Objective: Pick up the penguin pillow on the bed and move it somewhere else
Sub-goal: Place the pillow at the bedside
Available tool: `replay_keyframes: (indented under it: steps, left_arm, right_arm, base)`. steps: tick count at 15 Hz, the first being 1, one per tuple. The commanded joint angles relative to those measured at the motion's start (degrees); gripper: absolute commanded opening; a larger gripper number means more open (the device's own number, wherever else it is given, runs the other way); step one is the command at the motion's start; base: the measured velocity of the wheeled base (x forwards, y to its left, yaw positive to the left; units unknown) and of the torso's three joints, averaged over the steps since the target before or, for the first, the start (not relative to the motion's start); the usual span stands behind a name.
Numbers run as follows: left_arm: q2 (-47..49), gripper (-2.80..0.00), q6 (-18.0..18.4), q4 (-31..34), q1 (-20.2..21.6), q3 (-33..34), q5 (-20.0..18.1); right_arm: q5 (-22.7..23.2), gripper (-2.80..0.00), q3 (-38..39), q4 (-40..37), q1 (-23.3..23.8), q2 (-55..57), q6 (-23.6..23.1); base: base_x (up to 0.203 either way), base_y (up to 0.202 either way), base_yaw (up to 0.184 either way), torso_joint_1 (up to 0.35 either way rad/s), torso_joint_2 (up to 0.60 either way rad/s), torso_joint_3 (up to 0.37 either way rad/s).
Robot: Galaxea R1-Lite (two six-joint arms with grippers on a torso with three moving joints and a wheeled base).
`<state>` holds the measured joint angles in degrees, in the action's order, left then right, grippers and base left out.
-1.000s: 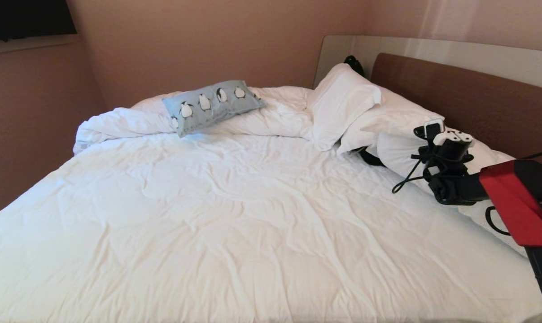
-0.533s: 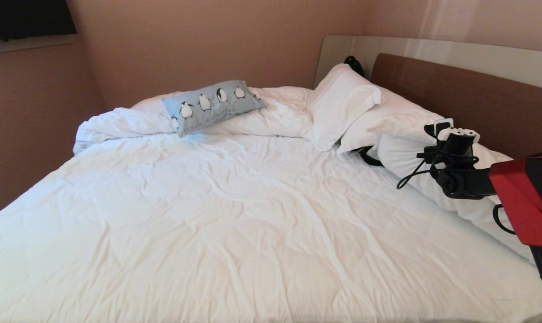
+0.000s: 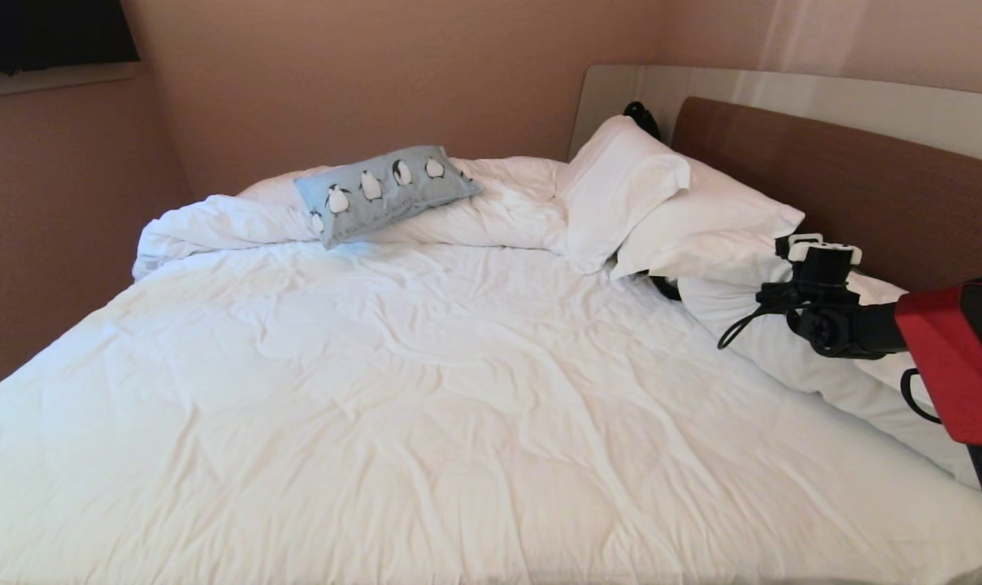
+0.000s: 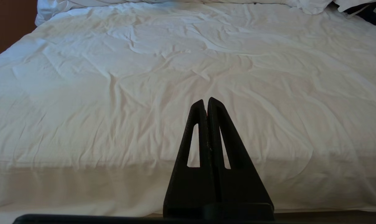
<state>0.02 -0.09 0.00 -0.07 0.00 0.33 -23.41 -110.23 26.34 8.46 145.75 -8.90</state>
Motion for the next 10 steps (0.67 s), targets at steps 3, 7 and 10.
replay_keyframes:
  steps: [3, 7, 10]
  left_arm:
    - [-0.02, -2.80, 0.01, 0.00, -0.01, 0.08, 0.02]
    - [-0.02, -2.80, 0.01, 0.00, -0.01, 0.08, 0.02]
    - [-0.02, -2.80, 0.01, 0.00, -0.01, 0.00, 0.02]
  right_arm:
    - [10.53, -2.80, 0.03, -9.46, 0.07, -0.11, 11.42]
    - [13.04, -2.80, 0.01, -12.02, 0.07, 0.75, 12.33]
    - [13.04, 0.00, 0.39, -12.03, 0.07, 0.61, 12.49]
  base:
    - [0.000, 0.000, 0.000, 0.000, 0.00, 0.000]
    - [0.000, 0.000, 0.000, 0.000, 0.00, 0.000]
    - [0.000, 0.000, 0.000, 0.000, 0.00, 0.000]
